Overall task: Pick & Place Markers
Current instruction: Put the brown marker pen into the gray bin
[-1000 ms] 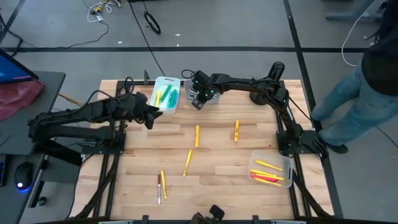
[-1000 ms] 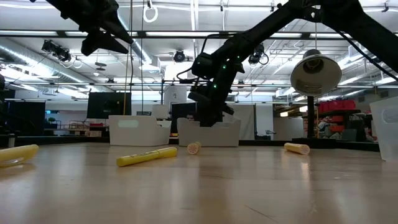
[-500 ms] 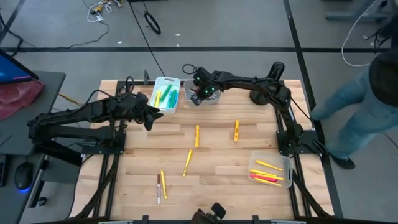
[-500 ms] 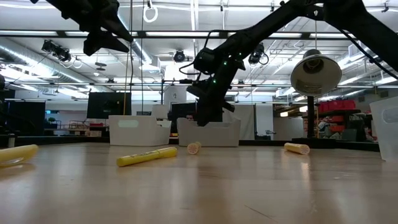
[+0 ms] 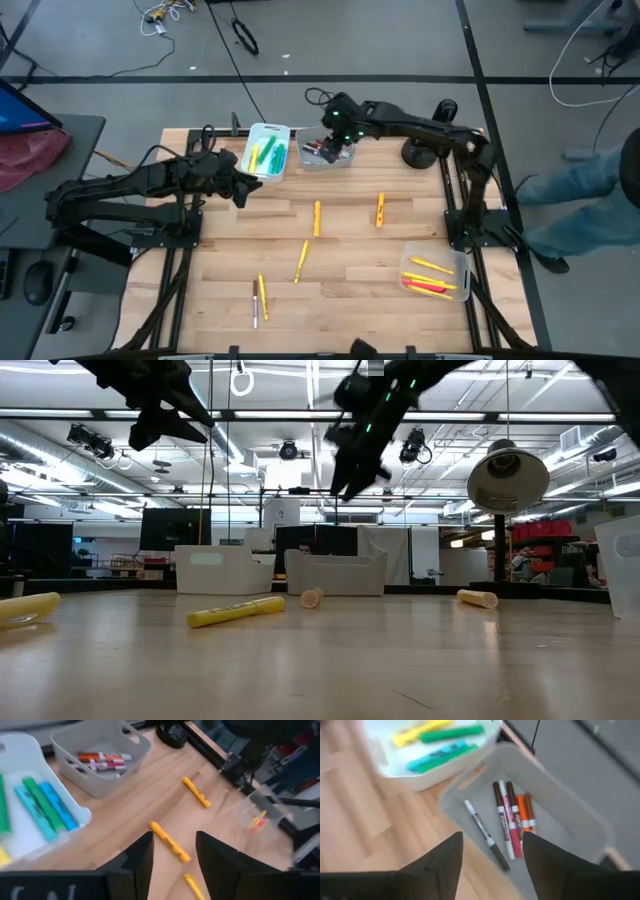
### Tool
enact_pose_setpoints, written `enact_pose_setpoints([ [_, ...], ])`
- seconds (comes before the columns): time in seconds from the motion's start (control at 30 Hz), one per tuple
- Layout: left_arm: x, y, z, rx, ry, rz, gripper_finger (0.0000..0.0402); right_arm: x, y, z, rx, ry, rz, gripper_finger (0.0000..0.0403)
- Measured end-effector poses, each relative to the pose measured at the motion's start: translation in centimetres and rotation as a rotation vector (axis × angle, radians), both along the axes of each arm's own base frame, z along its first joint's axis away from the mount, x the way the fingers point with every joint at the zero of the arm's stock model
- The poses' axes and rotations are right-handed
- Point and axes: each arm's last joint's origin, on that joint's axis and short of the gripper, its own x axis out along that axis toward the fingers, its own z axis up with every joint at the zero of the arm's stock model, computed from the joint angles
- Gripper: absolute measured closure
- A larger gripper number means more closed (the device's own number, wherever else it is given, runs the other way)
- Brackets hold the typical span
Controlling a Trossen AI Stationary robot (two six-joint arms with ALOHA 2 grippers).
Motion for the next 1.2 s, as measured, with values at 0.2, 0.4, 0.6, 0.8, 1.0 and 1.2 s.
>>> enact_pose_setpoints([
  [0.2,0.6,-1.8,0.0,-0.114,-0.048,-0.006,0.0294,-3.2,6.3,5.3,-0.169,-0.034,0.158,0.0215],
  [0.4,2.7,-5.3,1.0,-0.114,-0.07,-0.02,0.0351,-7.9,12.6,5.5,-0.177,-0.174,0.251,0.0241],
  [0.6,6.1,-9.6,2.0,-0.117,-0.018,-0.069,0.0396,-12.9,17.3,3.2,-0.058,-0.269,0.263,0.0261],
  [0.8,7.6,-14.3,0.6,-0.244,0.163,-0.045,0.0394,-16.2,20.2,0.7,0.073,-0.344,0.259,0.0275],
  [1.0,7.0,-18.6,-2.1,-0.433,0.29,0.036,0.0394,-17.5,22.3,-1.2,0.159,-0.399,0.278,0.029],
  [1.2,5.5,-21.8,-4.6,-0.612,0.455,0.155,0.036,-17.4,23.5,-2.2,0.161,-0.48,0.29,0.0306],
])
